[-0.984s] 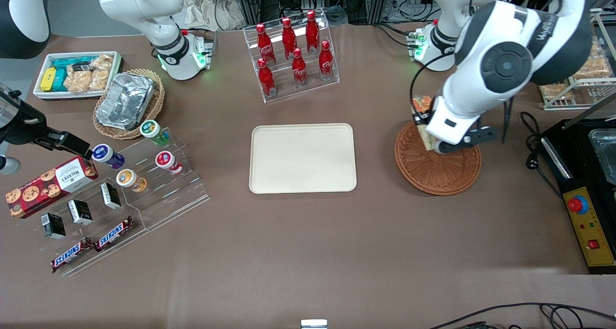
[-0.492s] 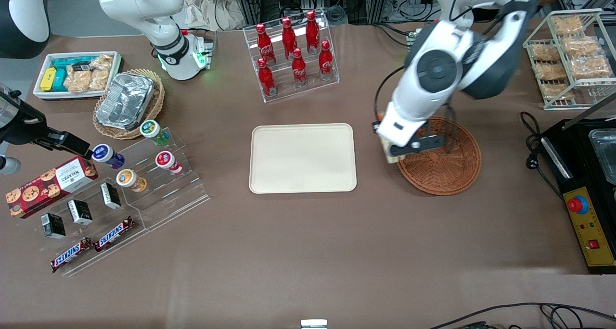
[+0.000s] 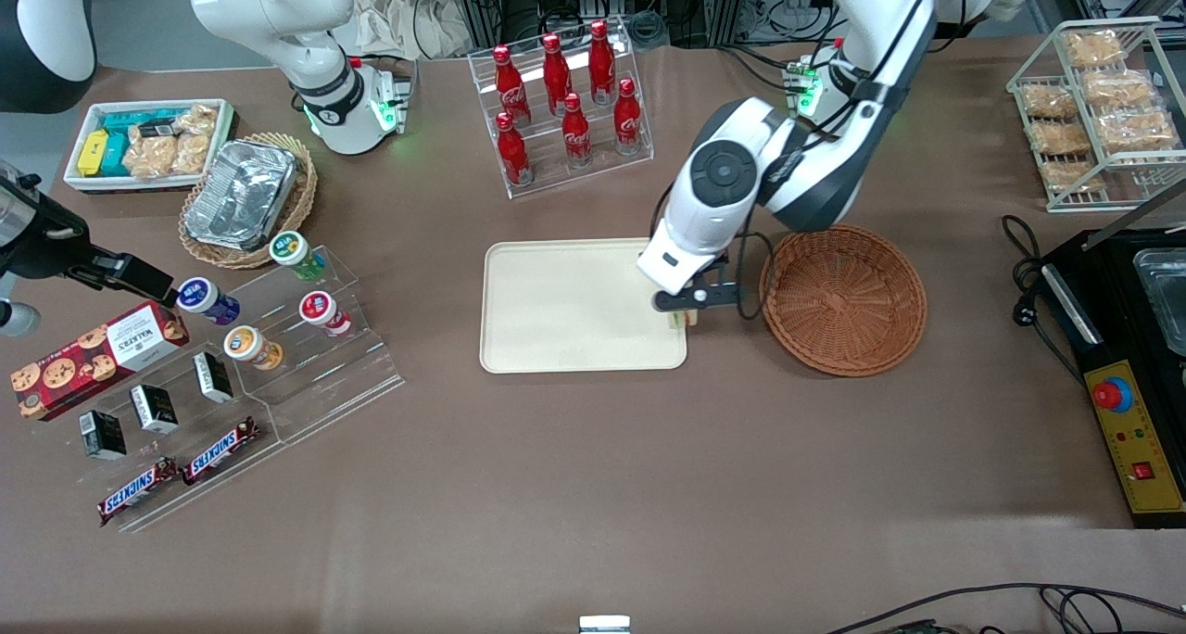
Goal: Place sandwich from basket to tray
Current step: 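Carry the sandwich over the cream tray and lower it onto the tray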
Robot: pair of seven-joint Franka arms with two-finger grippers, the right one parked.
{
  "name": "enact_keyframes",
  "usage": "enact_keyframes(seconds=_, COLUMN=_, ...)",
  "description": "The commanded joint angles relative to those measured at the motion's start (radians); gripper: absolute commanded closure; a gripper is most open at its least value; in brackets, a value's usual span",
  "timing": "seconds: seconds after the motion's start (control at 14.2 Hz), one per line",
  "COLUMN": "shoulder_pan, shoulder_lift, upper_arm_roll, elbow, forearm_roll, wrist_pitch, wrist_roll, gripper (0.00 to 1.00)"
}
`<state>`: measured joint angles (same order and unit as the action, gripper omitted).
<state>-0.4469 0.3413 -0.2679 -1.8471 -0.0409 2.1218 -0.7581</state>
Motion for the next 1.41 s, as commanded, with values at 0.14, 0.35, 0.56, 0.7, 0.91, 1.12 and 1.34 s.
enact_keyframes(seconds=0.14, shoulder_pan=-0.016, shoulder_lift=0.087, upper_arm_roll=0.01, elbow=0.011, forearm_roll=0.006, wrist_pitch=0.119, wrist_roll=0.005, gripper=1.0)
enact_keyframes(seconds=0.35, shoulder_pan=-0.016, shoulder_lift=0.128, upper_arm_roll=0.012, elbow=0.009, forearm_roll=0.033, wrist_pitch=0.182, wrist_roll=0.011, gripper=1.0)
enact_keyframes(seconds=0.56, shoulder_pan=-0.013, shoulder_lift=0.146, upper_arm_roll=0.013, elbow=0.009, forearm_roll=0.05, wrist_pitch=0.195, wrist_roll=0.005, gripper=0.74)
enact_keyframes(seconds=0.7, shoulder_pan=-0.006, shoulder_lift=0.142, upper_arm_roll=0.015, elbow=0.011, forearm_roll=0.052, wrist_pitch=0.187, wrist_roll=0.008, gripper=0.01)
enact_keyframes(seconds=0.91, shoulder_pan=0.008, shoulder_lift=0.116, upper_arm_roll=0.019, elbow=0.023, forearm_roll=0.049, wrist_pitch=0.108, wrist_roll=0.002, gripper=0.01)
enact_keyframes(seconds=1.12, shoulder_pan=0.117, shoulder_lift=0.024, upper_arm_roll=0.019, elbow=0.045, forearm_roll=0.039, wrist_pitch=-0.066, wrist_roll=0.08, gripper=0.01)
enact_keyframes(seconds=1.34, shoulder_pan=0.223, shoulder_lift=-0.085, upper_arm_roll=0.019, elbow=0.043, forearm_roll=0.032, wrist_pitch=-0.131, wrist_roll=0.163, gripper=0.01)
